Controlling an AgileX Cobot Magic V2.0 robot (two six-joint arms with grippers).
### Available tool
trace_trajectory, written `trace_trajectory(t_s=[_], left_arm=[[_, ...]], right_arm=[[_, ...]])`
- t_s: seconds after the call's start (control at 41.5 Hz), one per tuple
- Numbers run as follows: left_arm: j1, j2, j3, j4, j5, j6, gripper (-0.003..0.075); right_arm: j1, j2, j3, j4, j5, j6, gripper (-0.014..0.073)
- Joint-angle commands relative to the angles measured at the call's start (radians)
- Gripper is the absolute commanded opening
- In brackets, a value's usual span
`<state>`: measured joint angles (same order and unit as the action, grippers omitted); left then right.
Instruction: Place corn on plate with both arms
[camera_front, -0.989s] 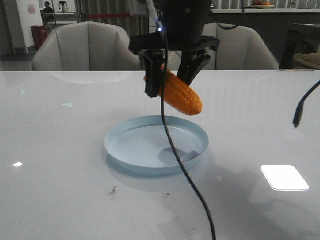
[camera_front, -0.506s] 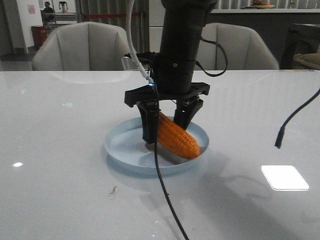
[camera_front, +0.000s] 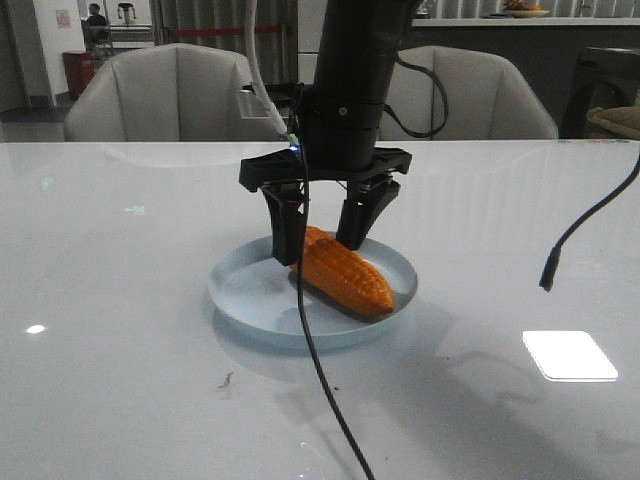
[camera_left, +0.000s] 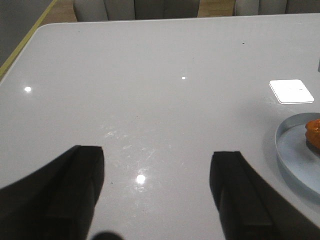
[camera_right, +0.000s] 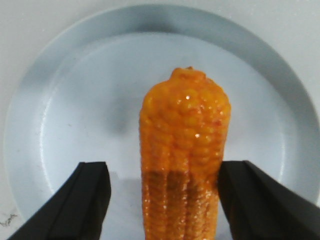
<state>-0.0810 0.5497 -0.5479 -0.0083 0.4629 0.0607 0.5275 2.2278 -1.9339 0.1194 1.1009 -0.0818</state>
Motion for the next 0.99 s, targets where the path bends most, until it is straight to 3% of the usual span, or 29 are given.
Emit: trace_trajectory(t_s=[0.0,0.096,0.338,0.699,0.964], left_arm=[[0.002,0.007,-0.028,-0.002,-0.081,-0.009,0.0505],[0.002,0.007,-0.028,-0.002,-0.081,-0.009,0.0505],[0.002,0.007,-0.028,-0.002,-0.081,-0.009,0.0505],[0.002,0.007,-0.028,-0.002,-0.081,-0.009,0.0505],[0.002,0.007,-0.028,-0.002,-0.081,-0.009,0.0505]], right_arm=[[-0.002,-0.118,-0.034,-0.014,-0.002,-0.062,0.0561],[-0.003,-0.181,-0.034,-0.032,0.026,-0.117,0.0561],[-0.044,-0.388,-0.034,-0.041,0.120,-0.101,0.0561],[-0.263,-0.727,-0.011,-0.041,0.230,-0.070,0.0561],[-0.410,-0.988,0.282,-0.041,0.179,-0.071,0.0561]])
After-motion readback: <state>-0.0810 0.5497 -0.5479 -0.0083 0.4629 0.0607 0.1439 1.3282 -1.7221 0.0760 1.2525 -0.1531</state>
